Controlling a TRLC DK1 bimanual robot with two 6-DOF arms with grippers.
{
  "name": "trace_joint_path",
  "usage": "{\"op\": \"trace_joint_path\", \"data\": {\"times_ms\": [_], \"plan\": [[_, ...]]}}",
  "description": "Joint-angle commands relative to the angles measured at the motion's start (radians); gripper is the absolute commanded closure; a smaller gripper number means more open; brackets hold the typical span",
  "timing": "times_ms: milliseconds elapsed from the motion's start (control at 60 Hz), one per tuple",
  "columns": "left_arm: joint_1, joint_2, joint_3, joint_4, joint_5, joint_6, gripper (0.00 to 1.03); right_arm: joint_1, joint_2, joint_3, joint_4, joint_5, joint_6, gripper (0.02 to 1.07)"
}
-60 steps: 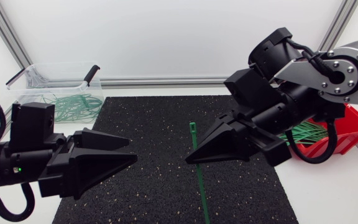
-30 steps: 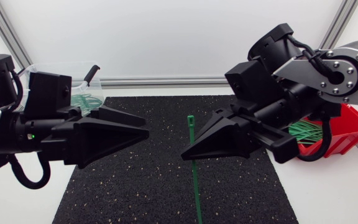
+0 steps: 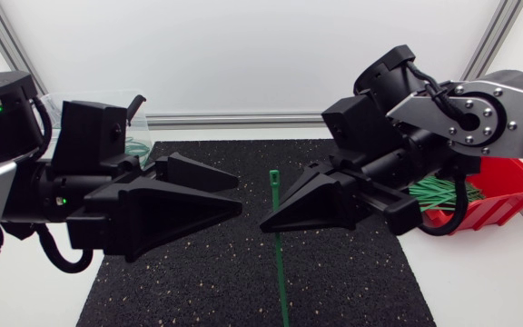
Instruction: Take a green cable tie from the red box, thread the tail through the head to close it, then place it in the transparent bin on the left.
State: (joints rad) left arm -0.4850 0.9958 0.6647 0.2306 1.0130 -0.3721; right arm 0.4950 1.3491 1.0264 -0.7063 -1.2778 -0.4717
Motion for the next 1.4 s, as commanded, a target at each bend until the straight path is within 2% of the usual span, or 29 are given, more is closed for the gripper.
{"op": "trace_joint_path", "data": {"times_ms": [0, 250, 600, 683, 783, 833, 917, 1000, 1117, 1217, 1350, 1383], "plan": [[-0.020, 0.014, 0.046, 0.024, 0.009, -0.036, 0.04, -0.013, 0.016, -0.020, 0.005, -0.012, 0.012, 1.01], [-0.093, 0.061, 0.079, 0.049, -0.034, -0.048, 0.05, -0.026, 0.019, -0.012, 0.005, -0.015, 0.015, 1.01], [-0.119, 0.139, 0.099, 0.082, -0.057, -0.050, 0.12, -0.029, 0.013, -0.008, 0.037, -0.012, 0.038, 1.01], [-0.119, 0.142, 0.098, 0.093, -0.063, -0.050, 0.21, -0.029, 0.013, -0.009, 0.045, -0.009, 0.041, 1.01], [-0.122, 0.144, 0.096, 0.095, -0.070, -0.050, 0.22, -0.032, 0.008, -0.012, 0.048, -0.006, 0.041, 1.01], [-0.124, 0.145, 0.098, 0.096, -0.079, -0.050, 0.30, -0.032, 0.008, -0.012, 0.048, -0.006, 0.041, 1.01], [-0.125, 0.152, 0.101, 0.099, -0.080, -0.053, 0.36, -0.032, 0.007, -0.014, 0.050, -0.006, 0.041, 1.01], [-0.129, 0.153, 0.101, 0.105, -0.086, -0.053, 0.49, -0.032, 0.005, -0.015, 0.054, -0.005, 0.041, 1.01], [-0.130, 0.158, 0.099, 0.105, -0.093, -0.053, 0.49, -0.032, 0.001, -0.019, 0.056, -0.002, 0.041, 1.01], [-0.130, 0.170, 0.101, 0.116, -0.094, -0.056, 0.63, -0.027, 0.001, -0.020, 0.059, 0.001, 0.041, 1.01], [-0.130, 0.172, 0.098, 0.131, -0.102, -0.060, 0.64, -0.026, -0.001, -0.025, 0.059, 0.005, 0.041, 1.01], [-0.130, 0.172, 0.098, 0.133, -0.102, -0.062, 0.68, -0.026, -0.001, -0.025, 0.059, 0.006, 0.041, 1.01]]}}
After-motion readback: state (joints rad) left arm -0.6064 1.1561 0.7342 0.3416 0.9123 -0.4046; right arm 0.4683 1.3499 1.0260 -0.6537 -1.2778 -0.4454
